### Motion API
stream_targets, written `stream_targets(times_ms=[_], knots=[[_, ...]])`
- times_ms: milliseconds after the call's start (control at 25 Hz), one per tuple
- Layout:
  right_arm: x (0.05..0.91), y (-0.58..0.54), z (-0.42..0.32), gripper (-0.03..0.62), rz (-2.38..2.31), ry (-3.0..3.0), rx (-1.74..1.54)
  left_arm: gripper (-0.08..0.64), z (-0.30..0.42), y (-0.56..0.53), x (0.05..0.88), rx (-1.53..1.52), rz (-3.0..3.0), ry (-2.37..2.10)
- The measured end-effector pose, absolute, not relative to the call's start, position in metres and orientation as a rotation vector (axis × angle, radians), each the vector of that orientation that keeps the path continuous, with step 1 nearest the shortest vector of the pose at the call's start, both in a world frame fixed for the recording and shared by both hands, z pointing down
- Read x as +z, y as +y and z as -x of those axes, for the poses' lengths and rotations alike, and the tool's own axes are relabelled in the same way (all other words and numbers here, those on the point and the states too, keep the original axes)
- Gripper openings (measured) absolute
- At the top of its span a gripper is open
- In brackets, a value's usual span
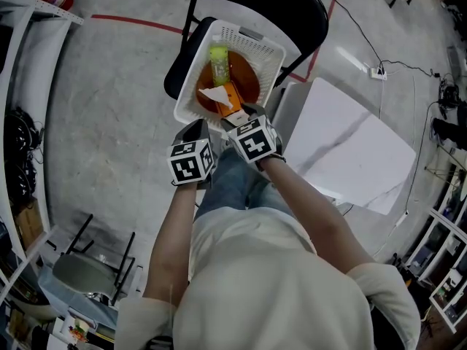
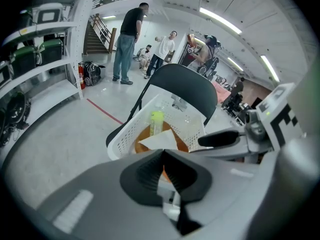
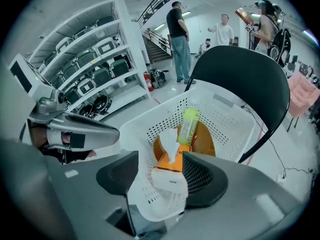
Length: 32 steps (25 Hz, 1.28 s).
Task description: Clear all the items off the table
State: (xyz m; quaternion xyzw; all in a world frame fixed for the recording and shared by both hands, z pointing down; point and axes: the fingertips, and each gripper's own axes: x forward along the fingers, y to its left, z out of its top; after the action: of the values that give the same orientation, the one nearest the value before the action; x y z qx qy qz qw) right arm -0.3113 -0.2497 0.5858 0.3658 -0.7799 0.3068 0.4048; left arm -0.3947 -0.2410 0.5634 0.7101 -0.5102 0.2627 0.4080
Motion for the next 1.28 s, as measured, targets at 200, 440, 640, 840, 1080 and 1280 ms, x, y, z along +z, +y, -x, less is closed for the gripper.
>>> stream_targets(times_ms=[200,440,640,840,1080,1280], knots=[[0.575,-0.248,0.304,0.102,-0.976,-1.964,0.747,0.009,0.393,-0.236,0.558,0.666,-1.803,-1.281],[0.557,-0.249,0.294,-0.002,-1.037,-1.97,0.749,0.009,0.388,-0.234,0.548,0.676,-1.832,-1.266],[0.55,-0.243,0.282,-0.003,-1.077,-1.968,0.737,0.009,0.375,-0.227,0.54,0.687,-1.865,-1.24],[0.538,-0.236,0.267,-0.003,-1.129,-1.964,0.752,0.009,0.357,-0.223,0.532,0.71,-1.91,-1.198],[0.525,-0.232,0.245,-0.003,-1.232,-1.949,0.771,0.009,0.337,-0.22,0.524,0.743,-1.973,-1.131],[0.511,-0.225,0.217,-0.003,-1.34,-1.918,0.808,0.009,0.31,-0.219,0.516,0.785,-2.046,-1.054]])
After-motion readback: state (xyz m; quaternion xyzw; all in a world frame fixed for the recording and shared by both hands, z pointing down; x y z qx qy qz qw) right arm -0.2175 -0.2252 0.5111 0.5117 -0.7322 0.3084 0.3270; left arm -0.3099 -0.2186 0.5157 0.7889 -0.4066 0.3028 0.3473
